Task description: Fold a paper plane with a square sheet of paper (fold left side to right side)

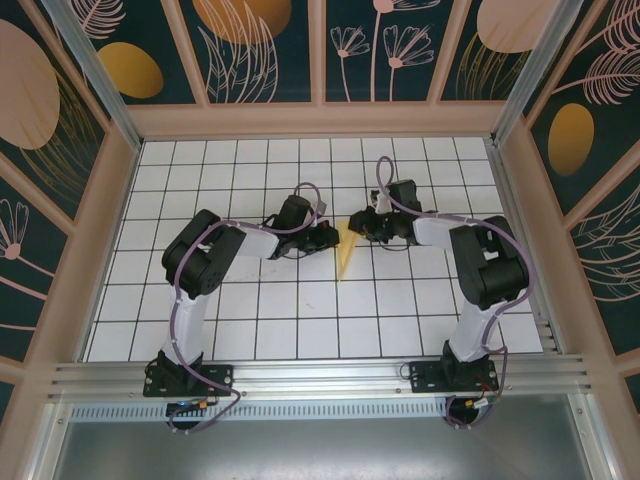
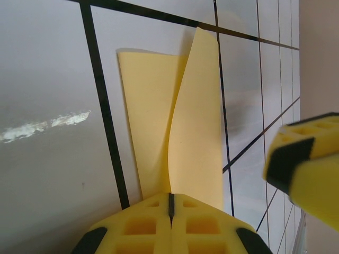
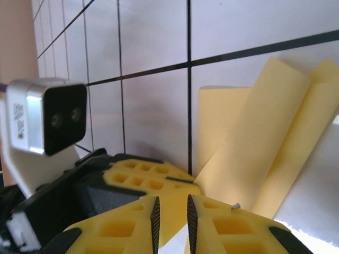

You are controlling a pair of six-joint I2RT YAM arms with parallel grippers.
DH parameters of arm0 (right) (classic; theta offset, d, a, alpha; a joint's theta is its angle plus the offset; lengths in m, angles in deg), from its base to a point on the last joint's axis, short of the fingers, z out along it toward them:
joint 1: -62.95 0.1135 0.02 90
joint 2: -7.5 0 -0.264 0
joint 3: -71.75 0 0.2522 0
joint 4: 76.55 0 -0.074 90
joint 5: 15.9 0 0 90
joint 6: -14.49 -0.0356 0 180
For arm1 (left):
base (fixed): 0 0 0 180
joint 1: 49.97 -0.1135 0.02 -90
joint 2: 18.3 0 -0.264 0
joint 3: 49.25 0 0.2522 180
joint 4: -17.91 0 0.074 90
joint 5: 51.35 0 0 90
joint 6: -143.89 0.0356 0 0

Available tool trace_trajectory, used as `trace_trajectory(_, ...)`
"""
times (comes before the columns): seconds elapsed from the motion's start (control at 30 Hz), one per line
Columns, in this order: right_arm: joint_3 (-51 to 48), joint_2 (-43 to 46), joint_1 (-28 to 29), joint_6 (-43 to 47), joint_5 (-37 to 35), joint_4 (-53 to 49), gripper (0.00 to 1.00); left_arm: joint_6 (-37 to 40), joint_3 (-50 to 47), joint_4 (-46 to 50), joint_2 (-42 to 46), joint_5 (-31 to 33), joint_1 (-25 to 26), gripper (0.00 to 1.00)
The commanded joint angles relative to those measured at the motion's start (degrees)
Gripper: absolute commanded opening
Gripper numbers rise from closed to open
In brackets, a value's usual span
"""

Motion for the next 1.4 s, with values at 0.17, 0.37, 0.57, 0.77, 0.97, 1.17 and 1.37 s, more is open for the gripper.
trace_trajectory(0.17,6.29,-4.9,1.12,0.46,-3.84,-5.26,0.24,2.78,0.32,4.9,-2.81,5.44,-0.18,0.0)
trace_trajectory(0.37,6.79,-6.08,1.35,1.69,-5.65,-7.75,0.24,3.15,0.75,5.77,-2.69,6.2,-0.18,0.0)
trace_trajectory(0.57,6.41,-6.32,1.43,2.05,-6.41,-8.07,0.24,3.13,0.93,6.43,-2.94,6.91,-0.16,0.0)
trace_trajectory(0.77,6.26,-6.43,1.36,2.4,-7.05,-8.47,0.24,3.09,1.09,6.72,-3.2,7.11,-0.2,0.0)
trace_trajectory(0.97,5.33,-7.09,1.43,2.67,-7.9,-8.71,0.24,3.04,1.2,6.74,-3.33,7.01,-0.16,0.0)
trace_trajectory(1.17,4.06,-7.87,1.33,2.67,-9.12,-9.99,0.24,3.0,1.2,6.73,-3.2,6.67,-0.17,0.0)
trace_trajectory(1.37,2.55,-8.29,1.0,2.41,-10.49,-11.44,0.24,3.23,0.87,7.61,0.18,6.3,-0.34,0.08)
